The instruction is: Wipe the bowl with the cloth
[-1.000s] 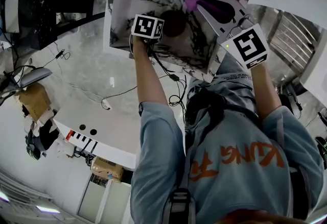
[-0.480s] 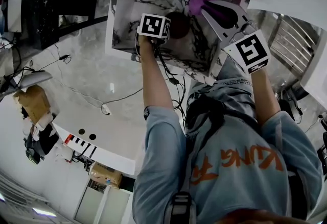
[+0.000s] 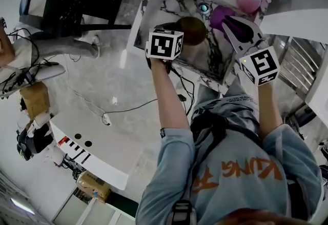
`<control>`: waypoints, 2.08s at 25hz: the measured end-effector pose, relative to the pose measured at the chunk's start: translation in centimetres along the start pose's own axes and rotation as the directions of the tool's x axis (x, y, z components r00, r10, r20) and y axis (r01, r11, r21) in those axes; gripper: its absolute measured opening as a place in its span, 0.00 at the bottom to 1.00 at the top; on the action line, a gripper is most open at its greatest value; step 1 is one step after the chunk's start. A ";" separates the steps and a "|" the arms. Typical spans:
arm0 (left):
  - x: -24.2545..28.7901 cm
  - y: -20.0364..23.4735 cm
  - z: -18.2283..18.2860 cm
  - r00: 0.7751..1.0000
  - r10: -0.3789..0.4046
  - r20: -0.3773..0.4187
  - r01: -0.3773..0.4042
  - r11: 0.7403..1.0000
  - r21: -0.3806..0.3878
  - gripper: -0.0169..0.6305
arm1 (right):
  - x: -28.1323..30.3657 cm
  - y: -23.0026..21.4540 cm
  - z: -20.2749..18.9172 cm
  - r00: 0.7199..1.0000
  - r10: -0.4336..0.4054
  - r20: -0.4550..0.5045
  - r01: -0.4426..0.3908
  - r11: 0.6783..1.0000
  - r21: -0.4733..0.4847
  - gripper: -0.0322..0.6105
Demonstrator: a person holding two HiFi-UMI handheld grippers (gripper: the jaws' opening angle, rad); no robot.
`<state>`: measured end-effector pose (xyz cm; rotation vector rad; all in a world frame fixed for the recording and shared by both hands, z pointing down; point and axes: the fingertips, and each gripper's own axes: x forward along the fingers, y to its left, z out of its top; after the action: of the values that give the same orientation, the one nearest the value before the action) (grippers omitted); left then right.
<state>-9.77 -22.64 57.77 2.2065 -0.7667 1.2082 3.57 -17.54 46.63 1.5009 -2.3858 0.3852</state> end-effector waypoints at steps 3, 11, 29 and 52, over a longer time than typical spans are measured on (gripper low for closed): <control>-3.2 -0.1 0.2 0.996 0.012 0.090 -0.009 0.999 -0.034 0.07 | -0.3 1.1 1.2 1.000 -0.005 0.023 0.005 1.000 -0.023 0.16; -11.6 0.2 0.0 0.907 0.028 0.419 0.044 0.986 -0.161 0.07 | -1.0 4.1 5.9 0.989 -0.011 0.149 0.018 0.999 -0.047 0.16; -19.8 -1.5 0.6 0.645 -0.031 0.764 0.307 0.925 -0.222 0.07 | -4.2 14.6 14.9 0.898 0.313 0.309 -0.237 0.936 -0.260 0.16; -19.4 -11.9 4.5 0.637 -0.246 0.730 0.266 0.960 0.091 0.07 | -9.8 14.0 15.7 0.750 0.622 0.226 -0.483 0.747 -0.456 0.16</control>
<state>-7.70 -12.65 36.97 2.6711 -0.6957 0.1029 -6.69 -9.51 27.46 0.6894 -2.9723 -0.2607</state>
